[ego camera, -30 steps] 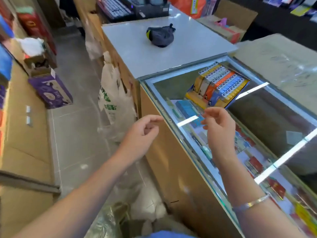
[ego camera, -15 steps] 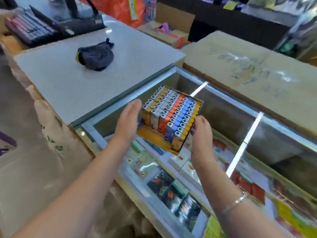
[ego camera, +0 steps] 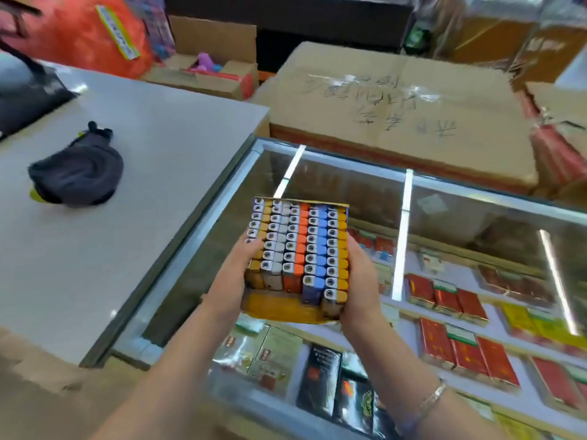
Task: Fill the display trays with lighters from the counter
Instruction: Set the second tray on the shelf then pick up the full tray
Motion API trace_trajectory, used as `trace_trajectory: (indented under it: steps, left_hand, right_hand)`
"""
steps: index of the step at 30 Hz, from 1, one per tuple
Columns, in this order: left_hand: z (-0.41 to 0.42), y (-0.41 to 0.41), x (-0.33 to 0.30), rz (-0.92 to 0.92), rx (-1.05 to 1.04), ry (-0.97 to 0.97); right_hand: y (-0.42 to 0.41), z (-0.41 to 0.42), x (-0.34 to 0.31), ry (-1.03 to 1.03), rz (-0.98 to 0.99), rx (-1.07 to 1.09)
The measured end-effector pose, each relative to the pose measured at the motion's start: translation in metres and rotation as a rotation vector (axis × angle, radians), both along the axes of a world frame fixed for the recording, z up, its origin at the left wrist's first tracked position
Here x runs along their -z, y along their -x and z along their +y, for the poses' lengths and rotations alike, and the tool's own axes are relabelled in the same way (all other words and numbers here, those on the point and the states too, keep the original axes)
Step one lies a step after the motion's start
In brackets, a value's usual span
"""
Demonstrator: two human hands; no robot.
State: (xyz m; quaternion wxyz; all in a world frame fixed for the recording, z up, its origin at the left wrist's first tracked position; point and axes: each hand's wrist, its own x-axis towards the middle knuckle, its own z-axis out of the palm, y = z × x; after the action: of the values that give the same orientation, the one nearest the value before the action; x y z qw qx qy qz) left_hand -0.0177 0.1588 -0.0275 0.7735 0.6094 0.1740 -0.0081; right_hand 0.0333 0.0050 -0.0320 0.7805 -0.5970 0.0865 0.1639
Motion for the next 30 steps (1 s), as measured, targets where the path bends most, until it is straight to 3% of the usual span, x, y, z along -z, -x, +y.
trace_trajectory:
  steps: [7,15,21,30]
  left_hand:
    - [-0.006,-0.005,-0.01,-0.075,0.174,-0.004]
    - [-0.051,-0.024,-0.022,-0.096,0.381,0.007]
    - [-0.134,-0.032,-0.022,-0.115,0.64,0.066]
    - [-0.306,0.0,-0.029,-0.129,1.005,0.092]
  right_hand:
    - [0.017,-0.014,-0.008,-0.248,0.089,0.143]
    - [0.048,-0.068,-0.032,-0.318,-0.06,0.308]
    - [0.084,-0.136,-0.041,-0.249,-0.082,0.562]
    - [0.164,-0.27,-0.041,-0.305,-0.146,1.046]
